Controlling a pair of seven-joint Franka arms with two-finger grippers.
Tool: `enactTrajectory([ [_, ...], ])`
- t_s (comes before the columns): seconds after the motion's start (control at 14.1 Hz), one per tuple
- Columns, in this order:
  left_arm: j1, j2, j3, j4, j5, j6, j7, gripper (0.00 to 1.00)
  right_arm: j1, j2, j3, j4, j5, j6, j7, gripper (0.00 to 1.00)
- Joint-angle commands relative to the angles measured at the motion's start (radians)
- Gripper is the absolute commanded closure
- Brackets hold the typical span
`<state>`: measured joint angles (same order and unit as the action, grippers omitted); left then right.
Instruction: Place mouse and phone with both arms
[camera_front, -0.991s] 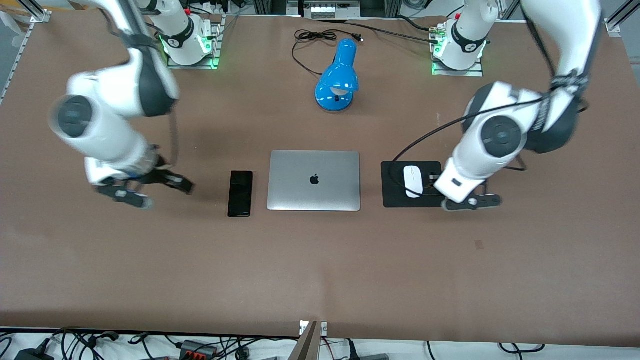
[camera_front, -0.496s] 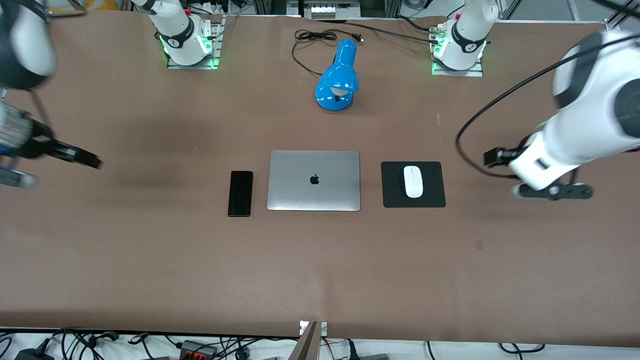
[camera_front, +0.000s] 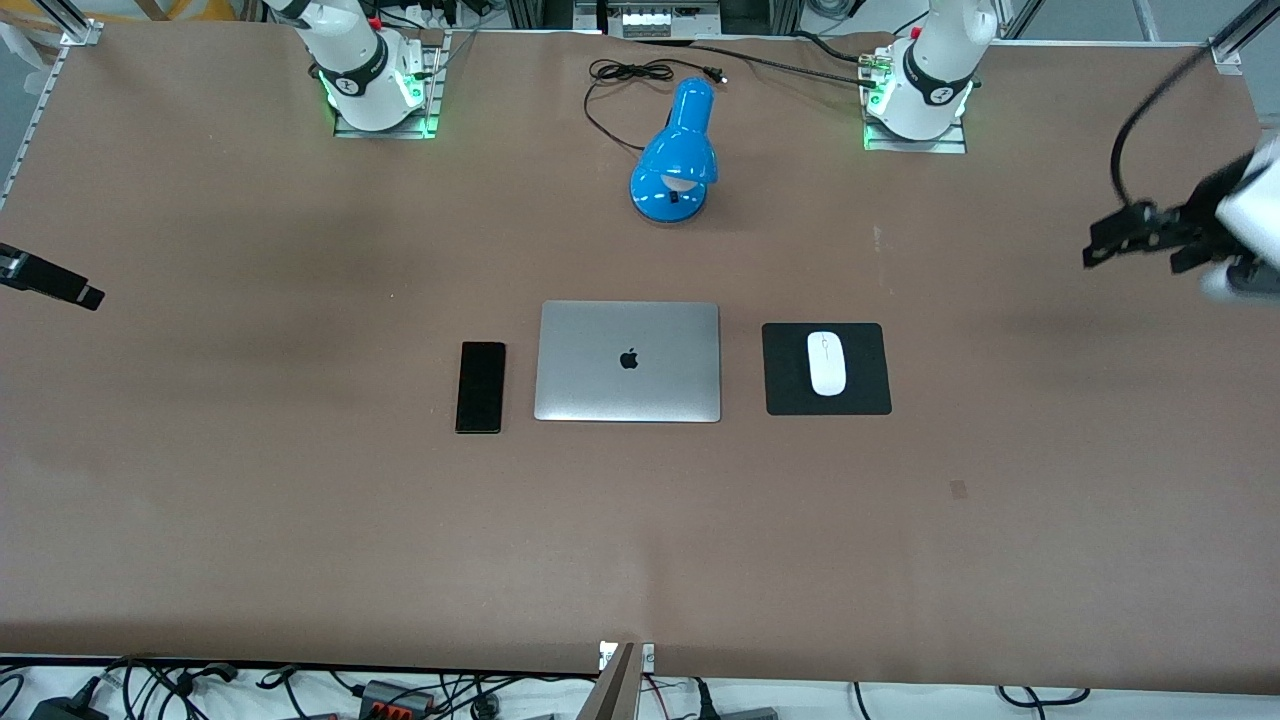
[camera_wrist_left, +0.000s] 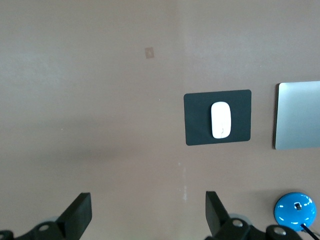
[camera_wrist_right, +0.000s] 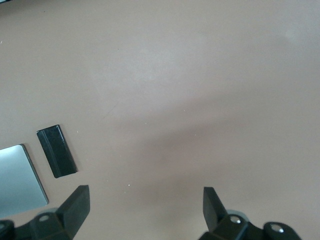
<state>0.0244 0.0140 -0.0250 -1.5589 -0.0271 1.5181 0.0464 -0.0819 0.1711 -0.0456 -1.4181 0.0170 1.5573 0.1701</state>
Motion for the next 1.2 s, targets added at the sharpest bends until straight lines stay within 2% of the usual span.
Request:
enactTrajectory([
  [0.0,-0.081,-0.108,0.013,-0.133,0.096,0.059,0.013,0.0,-0.036,-0.105,0.029,-0.134,-0.012,0.061,-0.017,0.0],
  [0.14,-0.075,-0.095,0.016,-0.125,0.081,0.025,0.009,0.0,-0.041,-0.166,0.056,-0.203,-0.015,0.089,-0.061,0.0],
  [0.35,-0.072,-0.071,0.025,-0.104,0.01,0.022,0.001,0.0,-0.049,-0.167,0.055,-0.197,-0.022,0.084,-0.193,0.0],
  [1.13,-0.073,-0.035,0.023,-0.039,0.018,0.021,-0.005,0.0,-0.052,-0.133,0.05,-0.145,-0.031,0.058,-0.21,0.0],
])
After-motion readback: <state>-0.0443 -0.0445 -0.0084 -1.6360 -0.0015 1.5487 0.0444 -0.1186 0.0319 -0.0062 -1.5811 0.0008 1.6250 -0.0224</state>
